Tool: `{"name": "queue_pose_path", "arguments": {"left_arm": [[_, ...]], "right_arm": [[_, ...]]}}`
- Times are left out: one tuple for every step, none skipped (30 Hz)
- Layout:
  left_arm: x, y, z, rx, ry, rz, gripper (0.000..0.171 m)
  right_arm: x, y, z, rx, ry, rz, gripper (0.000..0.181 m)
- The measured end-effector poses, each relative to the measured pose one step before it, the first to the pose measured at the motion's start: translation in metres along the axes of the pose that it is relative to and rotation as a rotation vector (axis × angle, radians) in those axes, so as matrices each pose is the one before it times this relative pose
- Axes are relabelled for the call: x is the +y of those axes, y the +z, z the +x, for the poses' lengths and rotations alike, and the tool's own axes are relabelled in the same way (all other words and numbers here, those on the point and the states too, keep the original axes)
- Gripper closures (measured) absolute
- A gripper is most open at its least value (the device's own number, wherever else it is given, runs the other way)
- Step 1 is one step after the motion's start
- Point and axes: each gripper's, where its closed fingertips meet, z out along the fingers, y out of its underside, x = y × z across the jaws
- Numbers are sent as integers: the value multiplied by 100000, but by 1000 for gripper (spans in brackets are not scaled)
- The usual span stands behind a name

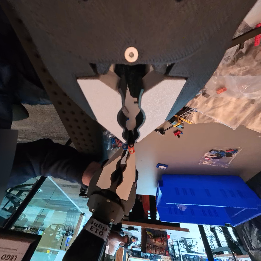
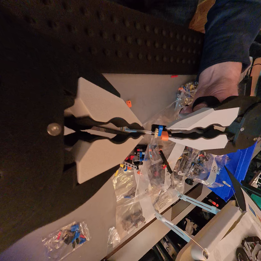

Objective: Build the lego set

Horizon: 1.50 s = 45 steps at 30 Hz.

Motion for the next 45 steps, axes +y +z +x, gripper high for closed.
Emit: {"name": "queue_pose_path", "arguments": {"left_arm": [[-159,-48,32,-175,-152,532,166],[37,-3,-14,158,-230,-166,165],[33,-44,-43,351,-925,67,165],[-154,-91,-28,73,-1290,977,166],[55,25,16,-187,301,-554,165],[-76,12,-2,-164,196,554,166],[-228,-35,139,761,-758,1182,165],[-51,-53,145,457,603,-284,165],[-43,-26,40,-482,879,-37,165],[-146,-47,28,-14,-323,813,165],[-142,-74,-15,467,-572,894,166],[102,15,-19,338,-502,-289,165],[122,22,-87,-187,-324,-21,165],[-126,-41,-56,101,-513,939,166],[-75,-31,-28,299,-3,186,166],[234,101,-108,-338,-68,-929,165],[44,67,5,-88,-906,646,165],[-156,-18,58,195,-56,496,166],[144,66,-173,-1147,1041,-1536,166],[391,129,-144,-685,565,-2098,166],[285,-29,-49,-534,1393,-1517,165],[-82,-121,-3,-1283,2531,-148,166],[-45,-17,18,-1301,2432,-1095,166],[268,73,-73,-1756,3395,-2558,165],[337,26,-173,-1646,1807,-2148,165],[-7,-64,13,378,-107,669,165],[-52,-44,88,767,338,320,165],[358,86,-140,-1806,2913,-3144,165],[265,165,-12,-1156,2214,-2236,165],[-158,165,292,1531,-503,934,165],[-7,209,252,1319,-168,0,165],[434,272,-35,-1430,2483,-3133,165],[317,256,-9,-1700,2597,-2475,165],[-34,207,216,301,724,-186,165],[-77,182,253,1098,294,357,165],[-18,176,139,766,174,246,165],[34,162,53,446,-46,105,165],[227,175,-45,-539,807,-1393,165],[148,80,-55,-994,1851,-1054,165],[56,22,3,-237,171,-740,165],[12,33,-141,-808,-624,-54,165],[-74,-64,-211,-1018,-562,557,165],[-101,-188,-120,5,-1184,477,165],[-52,-124,-118,293,-1965,1307,165],[-264,-98,-28,681,-2197,2807,165]], "right_arm": [[-152,-111,16,492,-406,601,180],[18,-14,-45,56,-331,-207,180],[-31,-4,-18,196,-234,-77,180],[-72,31,-32,-186,76,325,180],[65,-18,0,-145,-186,-298,179],[-96,-145,50,-324,1027,1080,180],[-213,-147,-36,-871,1122,1581,180],[-116,-57,-129,-1401,1034,1165,179],[-90,-48,-20,-986,1294,1211,179],[-185,-109,82,-99,807,1244,179],[-114,1,-39,-425,427,612,180],[155,86,-49,53,-669,-981,179],[38,2,95,386,96,-154,179],[-104,-12,90,123,506,588,179],[21,64,-52,-25,-586,-563,179],[347,118,-7,631,-1352,-1934,179],[38,-69,88,124,635,253,179],[-149,-99,94,-61,943,1234,180],[357,238,119,784,-453,-2296,180],[424,271,1,419,-797,-2602,179],[-35,64,-39,-626,1351,780,180],[-337,-58,64,-1036,3040,2648,180],[-174,-94,35,-1439,2192,1602,179],[120,-157,102,-550,1052,-284,179],[28,-250,224,1109,-384,168,176],[-390,-280,95,479,-126,2841,171],[-267,-158,-166,-1715,981,1920,171],[-24,-4,-6,-829,746,491,169],[149,125,137,183,376,-744,166],[-2,162,-23,-208,27,-347,163],[-330,148,-274,-1260,-188,1547,162],[-244,214,-385,-2063,78,1025,161],[179,257,-123,-386,-153,-1297,160],[291,254,5,445,-345,-1936,158],[-81,182,-153,-535,-219,246,157],[-39,198,-71,-67,-286,31,159],[384,206,156,1317,-851,-2417,167],[305,147,33,530,-1032,-1913,174],[175,82,1,329,7,-1142,175],[113,-7,-8,127,113,-823,175],[36,-113,164,1852,-1112,-1364,176],[-196,-136,195,3246,-2549,-403,176],[-89,-48,13,861,-830,255,176],[-33,-119,106,-557,2172,717,176],[-170,-203,56,-318,1236,1516,176]]}}
